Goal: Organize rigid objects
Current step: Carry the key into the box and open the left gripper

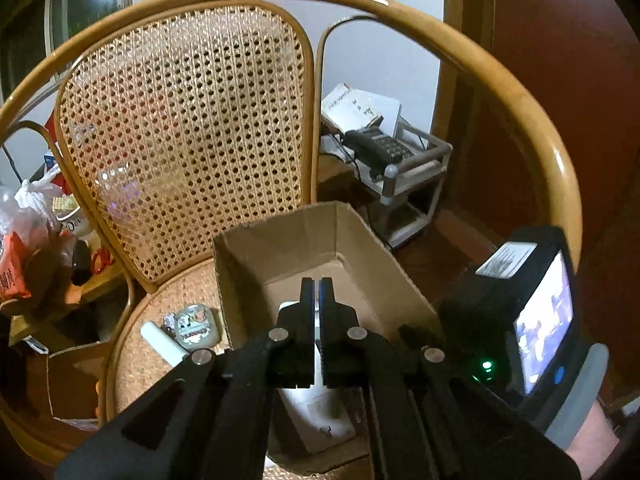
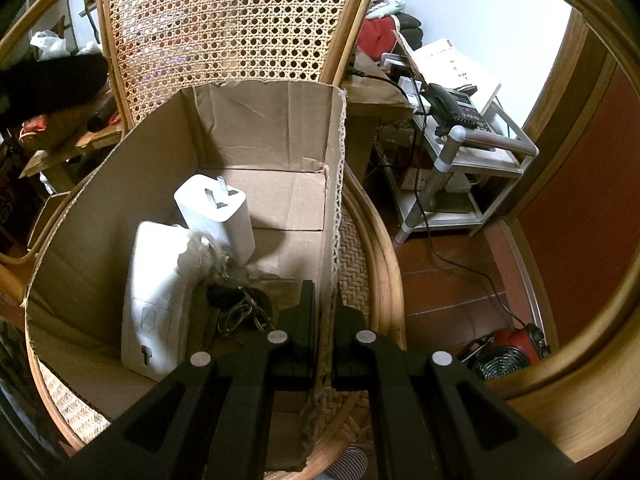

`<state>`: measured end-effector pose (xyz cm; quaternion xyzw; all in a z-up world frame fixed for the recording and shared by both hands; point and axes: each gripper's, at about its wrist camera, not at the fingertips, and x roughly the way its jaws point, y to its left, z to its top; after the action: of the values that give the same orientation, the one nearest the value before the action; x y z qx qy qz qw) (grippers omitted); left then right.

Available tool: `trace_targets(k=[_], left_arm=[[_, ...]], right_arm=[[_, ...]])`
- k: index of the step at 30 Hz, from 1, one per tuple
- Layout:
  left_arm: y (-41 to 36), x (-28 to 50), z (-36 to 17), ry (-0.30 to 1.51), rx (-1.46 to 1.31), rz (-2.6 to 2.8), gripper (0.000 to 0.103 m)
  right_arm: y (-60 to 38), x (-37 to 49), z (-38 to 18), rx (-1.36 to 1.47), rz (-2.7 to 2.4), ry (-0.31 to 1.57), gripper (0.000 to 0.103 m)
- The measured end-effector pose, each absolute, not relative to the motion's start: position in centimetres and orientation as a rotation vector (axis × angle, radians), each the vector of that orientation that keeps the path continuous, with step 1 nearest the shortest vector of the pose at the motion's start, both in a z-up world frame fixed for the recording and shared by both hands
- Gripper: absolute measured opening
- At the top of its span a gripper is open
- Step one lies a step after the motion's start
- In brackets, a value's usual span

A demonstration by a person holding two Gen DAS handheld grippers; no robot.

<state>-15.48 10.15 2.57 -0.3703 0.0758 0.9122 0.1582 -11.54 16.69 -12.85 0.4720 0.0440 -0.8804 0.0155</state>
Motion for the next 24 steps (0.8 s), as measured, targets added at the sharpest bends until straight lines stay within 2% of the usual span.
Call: trace_targets(k=[7, 12, 14, 16, 18, 22, 24], left_arm=[[10.2, -15.8, 1.2, 0.239, -1.109, 2.586, 0.002], [9.6, -15.7, 0.9, 0.233, -1.119, 2.596, 0.008], [8.8, -15.6, 1.0, 0.225, -1.120, 2.609, 0.013], [7.9, -15.6, 1.1, 0.216, -1.125, 2.620, 0.015], [6.7, -15.5, 1.0, 0.217, -1.139, 2.635, 0.022], [4.3, -15.1, 0.6, 0.201, -1.152, 2.667, 0.026], [2.9, -14.9, 0.2, 0.193, -1.172, 2.684, 0.033]], right_arm=[[16.6, -11.5, -12.9, 1.468, -2.738, 0.138, 0.007], [16.7, -11.6, -12.8, 1.468, -2.739, 0.138, 0.007], [16.7, -11.6, -12.8, 1.468, -2.738, 0.138, 0.007], [16.6, -11.5, -12.9, 1.468, -2.739, 0.138, 0.007], [16.7, -11.6, -12.8, 1.469, -2.738, 0.137, 0.007], [16.7, -11.5, -12.8, 1.468, -2.739, 0.138, 0.007], [16.7, -11.6, -12.8, 1.468, -2.738, 0.138, 0.007]])
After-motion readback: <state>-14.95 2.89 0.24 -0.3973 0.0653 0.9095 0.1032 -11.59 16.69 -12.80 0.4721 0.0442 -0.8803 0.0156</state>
